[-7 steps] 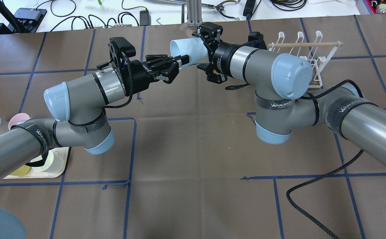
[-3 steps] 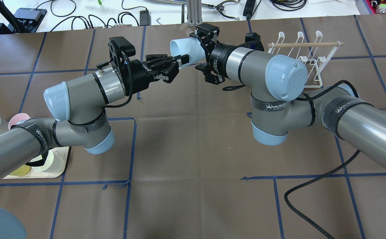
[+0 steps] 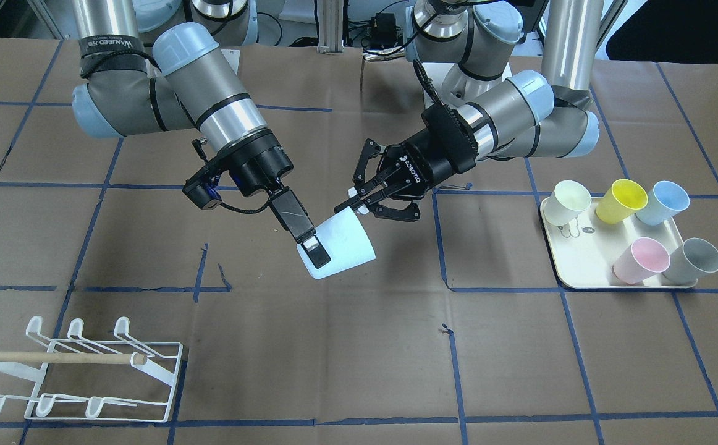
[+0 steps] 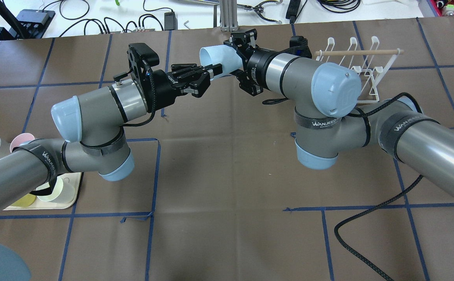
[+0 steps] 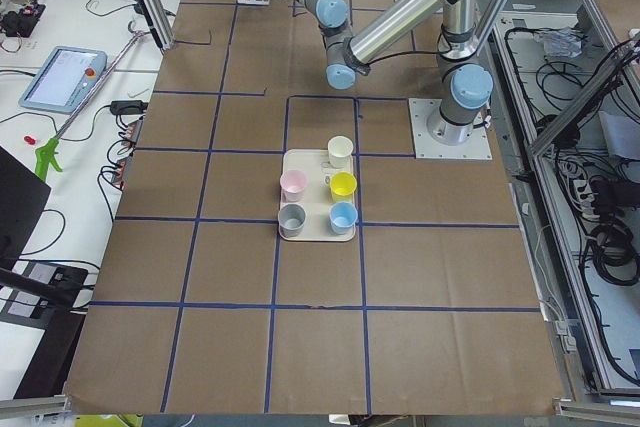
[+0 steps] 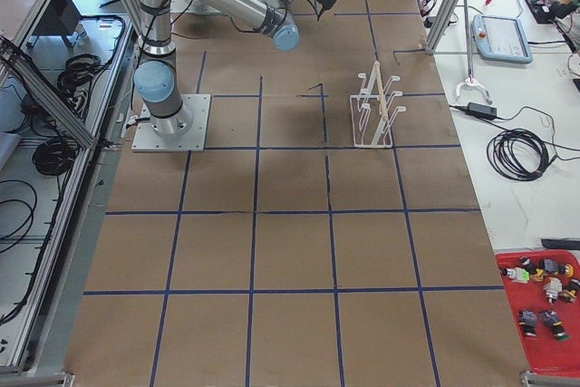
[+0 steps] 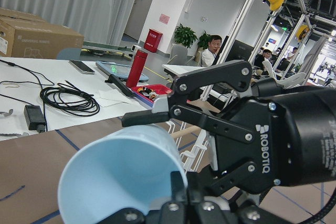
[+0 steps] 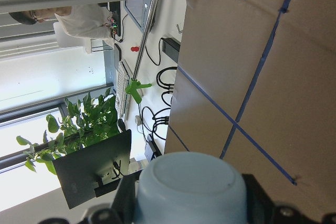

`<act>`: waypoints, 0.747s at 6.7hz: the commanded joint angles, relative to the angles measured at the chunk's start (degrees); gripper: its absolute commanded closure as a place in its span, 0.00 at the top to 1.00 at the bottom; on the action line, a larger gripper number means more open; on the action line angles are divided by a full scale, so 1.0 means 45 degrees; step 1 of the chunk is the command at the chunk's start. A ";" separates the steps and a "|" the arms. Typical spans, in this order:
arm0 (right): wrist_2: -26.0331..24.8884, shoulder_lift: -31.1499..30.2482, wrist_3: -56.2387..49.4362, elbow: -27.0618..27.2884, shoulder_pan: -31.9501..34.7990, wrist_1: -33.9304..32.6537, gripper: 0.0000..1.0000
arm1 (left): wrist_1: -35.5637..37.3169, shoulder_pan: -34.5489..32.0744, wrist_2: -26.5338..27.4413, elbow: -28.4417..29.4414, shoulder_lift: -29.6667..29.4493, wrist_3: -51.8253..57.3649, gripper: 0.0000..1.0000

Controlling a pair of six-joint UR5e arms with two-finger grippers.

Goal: Transfer IKEA cup to right arm and place on rack

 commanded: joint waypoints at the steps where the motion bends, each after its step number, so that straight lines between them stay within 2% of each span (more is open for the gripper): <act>1: 0.0042 -0.0014 0.0001 -0.0034 0.0009 -0.0017 0.58 | -0.0015 -0.0001 0.0000 0.0038 0.0007 -0.0020 0.14; 2: 0.0062 -0.0014 0.0001 -0.0034 -0.0011 -0.0017 0.55 | 0.0043 0.0019 0.0019 0.0058 0.0026 -0.0097 0.34; 3: 0.0062 -0.0014 0.0001 -0.0053 -0.0011 -0.0017 0.52 | 0.0101 0.0019 0.0309 0.0058 0.0026 -0.0427 0.66; 4: 0.0062 -0.0014 0.0001 -0.0053 -0.0011 -0.0017 0.52 | 0.0121 0.0019 0.0776 0.0058 0.0026 -0.0836 0.93; 5: 0.0062 0.0005 0.0001 -0.0053 0.0008 -0.0017 0.52 | 0.0122 0.0019 0.0781 0.0020 0.0104 -0.1053 0.99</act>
